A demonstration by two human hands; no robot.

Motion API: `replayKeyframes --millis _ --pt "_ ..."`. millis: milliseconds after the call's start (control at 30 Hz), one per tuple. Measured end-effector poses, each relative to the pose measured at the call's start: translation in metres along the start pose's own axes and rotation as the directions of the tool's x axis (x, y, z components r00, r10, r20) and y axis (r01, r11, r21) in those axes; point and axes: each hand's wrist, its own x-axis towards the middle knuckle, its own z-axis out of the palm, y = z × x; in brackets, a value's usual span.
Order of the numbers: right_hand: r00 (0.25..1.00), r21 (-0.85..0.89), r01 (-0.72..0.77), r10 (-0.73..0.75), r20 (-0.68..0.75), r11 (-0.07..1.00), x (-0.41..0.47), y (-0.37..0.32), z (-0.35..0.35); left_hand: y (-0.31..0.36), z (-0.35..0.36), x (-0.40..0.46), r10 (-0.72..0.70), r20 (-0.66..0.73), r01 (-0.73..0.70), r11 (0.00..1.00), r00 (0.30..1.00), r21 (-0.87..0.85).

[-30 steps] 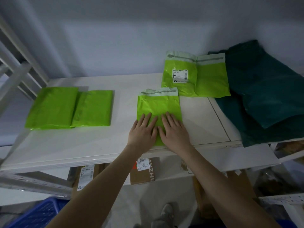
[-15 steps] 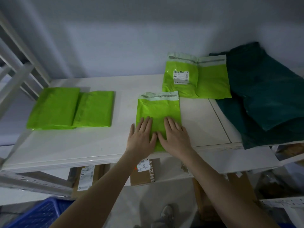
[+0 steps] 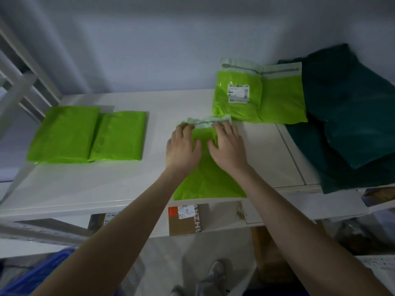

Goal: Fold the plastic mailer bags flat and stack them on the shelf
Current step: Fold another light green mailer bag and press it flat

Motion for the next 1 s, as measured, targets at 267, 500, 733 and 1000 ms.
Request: replayKeyframes --millis 267,500,733,1000 --pt "0.961 -0.091 0.204 -0.181 0.211 0.975 0.033 0.014 0.028 -0.020 0.034 0.028 0.083 0.325 -0.157 0.965 0.942 0.208" --pt "0.956 -0.034 0.171 -0.157 0.246 0.985 0.027 0.024 0.043 -0.030 0.033 0.029 0.086 0.273 -0.131 0.980 0.958 0.149" --pt "0.969 -0.059 0.138 -0.122 0.215 0.989 0.024 0.022 0.043 -0.032 0.031 0.027 0.042 0.215 -0.093 0.967 0.976 0.237" --pt "0.970 -0.183 -0.086 0.124 0.208 0.979 0.025 0.025 0.048 -0.030 0.034 0.026 -0.074 0.263 0.001 0.964 0.962 0.267"
